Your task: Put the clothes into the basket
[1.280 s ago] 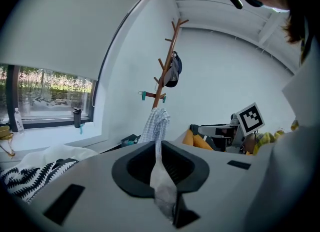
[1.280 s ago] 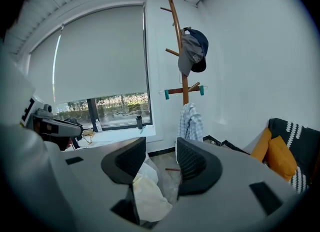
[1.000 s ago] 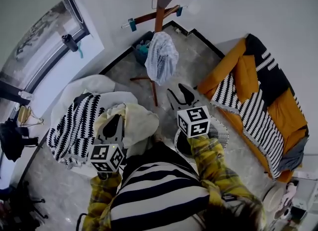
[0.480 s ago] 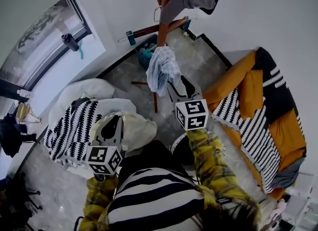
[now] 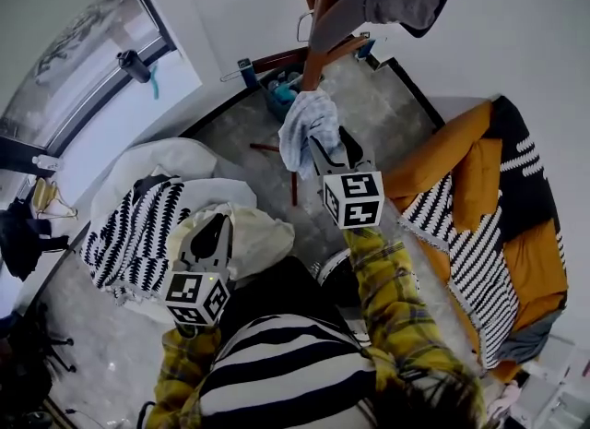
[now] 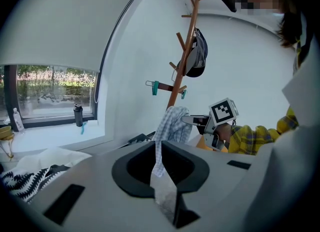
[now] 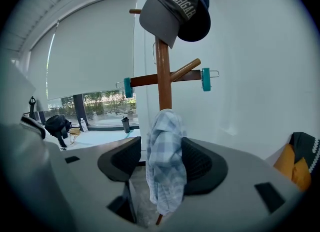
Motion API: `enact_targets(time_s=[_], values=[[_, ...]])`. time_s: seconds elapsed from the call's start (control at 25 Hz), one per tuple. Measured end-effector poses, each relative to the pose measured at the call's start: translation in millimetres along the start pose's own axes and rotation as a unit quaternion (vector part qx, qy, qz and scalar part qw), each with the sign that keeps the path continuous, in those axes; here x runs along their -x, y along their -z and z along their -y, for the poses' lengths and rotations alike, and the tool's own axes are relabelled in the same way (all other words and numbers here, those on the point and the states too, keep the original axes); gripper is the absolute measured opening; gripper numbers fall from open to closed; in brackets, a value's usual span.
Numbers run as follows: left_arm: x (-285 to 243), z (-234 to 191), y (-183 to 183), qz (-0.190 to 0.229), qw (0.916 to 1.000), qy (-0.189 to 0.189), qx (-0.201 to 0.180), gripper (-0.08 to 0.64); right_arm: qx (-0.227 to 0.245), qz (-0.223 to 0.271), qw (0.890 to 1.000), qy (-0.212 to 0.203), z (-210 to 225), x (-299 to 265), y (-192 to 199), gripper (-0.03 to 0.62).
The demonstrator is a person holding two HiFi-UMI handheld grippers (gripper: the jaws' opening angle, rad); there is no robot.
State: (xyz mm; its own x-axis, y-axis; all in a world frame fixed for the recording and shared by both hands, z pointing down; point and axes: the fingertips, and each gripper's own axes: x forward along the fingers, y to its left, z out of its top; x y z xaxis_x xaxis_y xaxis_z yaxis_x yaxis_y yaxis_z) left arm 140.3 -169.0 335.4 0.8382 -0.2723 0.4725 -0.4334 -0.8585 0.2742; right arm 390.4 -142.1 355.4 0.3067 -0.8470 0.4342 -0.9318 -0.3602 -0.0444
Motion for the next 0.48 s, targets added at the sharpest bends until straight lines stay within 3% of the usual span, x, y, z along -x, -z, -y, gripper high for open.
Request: enact_targets(time_s=[0.2,0.48], values=[[-1.8,-8.5,-3.5,0.002,0.9999,-0.011,0.003,0.048,0.011,-0.006,0.999,0.029,8.4,-15.7,1.6,0.237],[3.8,-13.1,-2.3,0.003,0.9998,-0.021,0.006,0.048,0.033,-0.023,0.998,0.051,16.5,-16.3,1.1,0.111]])
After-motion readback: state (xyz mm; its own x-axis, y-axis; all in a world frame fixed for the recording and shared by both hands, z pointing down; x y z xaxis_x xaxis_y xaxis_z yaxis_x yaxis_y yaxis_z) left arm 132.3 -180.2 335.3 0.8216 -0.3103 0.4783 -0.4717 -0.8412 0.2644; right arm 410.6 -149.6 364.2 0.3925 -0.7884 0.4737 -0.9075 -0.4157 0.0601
